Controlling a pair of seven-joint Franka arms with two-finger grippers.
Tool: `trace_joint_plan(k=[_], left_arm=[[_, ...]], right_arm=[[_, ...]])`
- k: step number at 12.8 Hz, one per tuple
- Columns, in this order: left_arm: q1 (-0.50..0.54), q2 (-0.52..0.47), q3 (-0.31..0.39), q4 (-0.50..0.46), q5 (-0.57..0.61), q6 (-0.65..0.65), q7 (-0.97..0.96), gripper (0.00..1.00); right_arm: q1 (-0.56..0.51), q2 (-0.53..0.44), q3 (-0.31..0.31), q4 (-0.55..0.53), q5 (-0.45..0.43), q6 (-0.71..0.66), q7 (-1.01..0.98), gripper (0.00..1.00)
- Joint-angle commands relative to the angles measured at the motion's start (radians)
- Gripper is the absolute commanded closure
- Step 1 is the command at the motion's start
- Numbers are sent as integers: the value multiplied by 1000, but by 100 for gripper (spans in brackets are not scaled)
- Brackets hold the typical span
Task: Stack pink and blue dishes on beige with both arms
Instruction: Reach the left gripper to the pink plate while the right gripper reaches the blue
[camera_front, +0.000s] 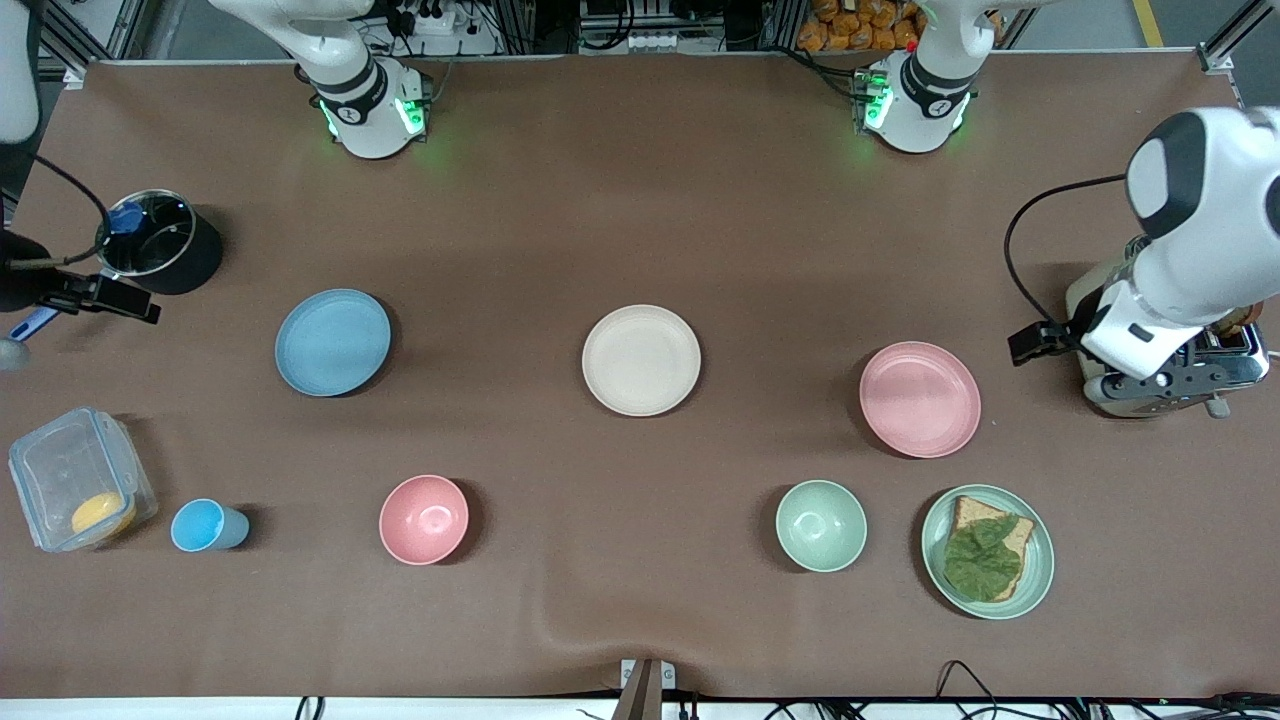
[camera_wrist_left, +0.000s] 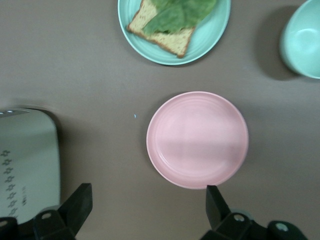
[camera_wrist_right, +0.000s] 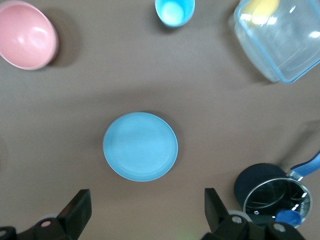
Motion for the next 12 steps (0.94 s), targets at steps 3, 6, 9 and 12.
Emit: trace_joint_plan(k=[3, 6, 9, 12], left_arm=[[85, 55, -6, -188, -14, 237, 12, 0], [91, 115, -12, -224, -28, 332, 8, 0], [98, 187, -14, -230, -94, 403, 8, 0], [87, 247, -14, -229, -140, 455, 8, 0]], right_arm=[[-102, 7, 9, -240, 39, 165, -155, 0], [-145, 8, 9, -421, 121, 333, -246, 0], [-154, 45, 9, -529, 148, 481, -335, 0], [-152, 129, 9, -538, 152, 548, -376, 0]])
